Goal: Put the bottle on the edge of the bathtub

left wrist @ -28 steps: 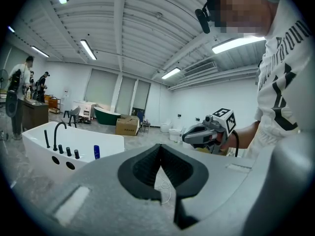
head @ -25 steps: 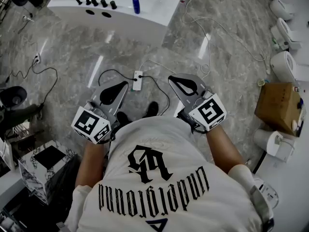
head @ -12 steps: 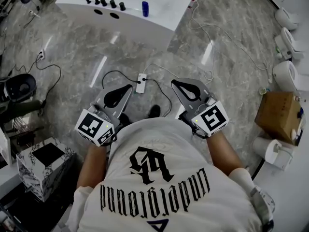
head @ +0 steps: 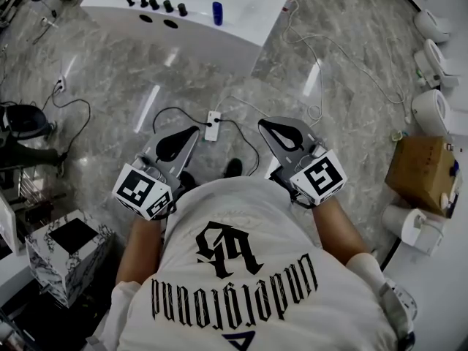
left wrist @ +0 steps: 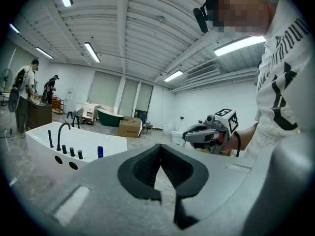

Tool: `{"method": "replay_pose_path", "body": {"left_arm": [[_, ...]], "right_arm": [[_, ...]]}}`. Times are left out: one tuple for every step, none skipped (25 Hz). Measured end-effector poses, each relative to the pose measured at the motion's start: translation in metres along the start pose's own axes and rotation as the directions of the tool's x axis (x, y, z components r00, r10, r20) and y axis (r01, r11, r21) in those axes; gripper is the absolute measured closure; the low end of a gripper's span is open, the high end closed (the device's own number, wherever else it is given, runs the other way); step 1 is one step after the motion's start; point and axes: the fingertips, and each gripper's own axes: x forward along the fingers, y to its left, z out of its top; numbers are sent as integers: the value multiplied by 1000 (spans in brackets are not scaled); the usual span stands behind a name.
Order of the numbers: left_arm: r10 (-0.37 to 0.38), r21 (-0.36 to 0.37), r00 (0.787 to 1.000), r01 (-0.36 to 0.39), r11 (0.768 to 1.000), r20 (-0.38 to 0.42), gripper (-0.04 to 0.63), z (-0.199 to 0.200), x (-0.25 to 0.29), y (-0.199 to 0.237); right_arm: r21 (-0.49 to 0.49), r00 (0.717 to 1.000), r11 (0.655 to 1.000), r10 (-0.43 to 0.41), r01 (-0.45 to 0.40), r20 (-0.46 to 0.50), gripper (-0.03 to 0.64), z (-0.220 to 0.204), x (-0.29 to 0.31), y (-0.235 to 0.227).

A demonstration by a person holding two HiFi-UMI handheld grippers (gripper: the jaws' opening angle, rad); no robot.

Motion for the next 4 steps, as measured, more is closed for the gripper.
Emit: {"method": "replay_pose_path", "body": {"left_arm": [[-2,2,1000,2,1000,1,588,-1,0,0],[-3,3,1000,3,1000,1,588,-1,1,1],[-3,4,1000,3,1000,0,588,-1,2,1],[-3,5,1000,3,1000,-1,588,-1,2,1]], "right_arm": [[-5,1000,1000,1,-1,-5,615,-2,0,-1],[-9,1000,1000,1,-2,-10,615,-5,0,-2],[-10,1000,1000,2,-2,-14,615,-6,1,-2],[-10,1000,1000,1,-2,-17,615,-8,1,-3]]}}
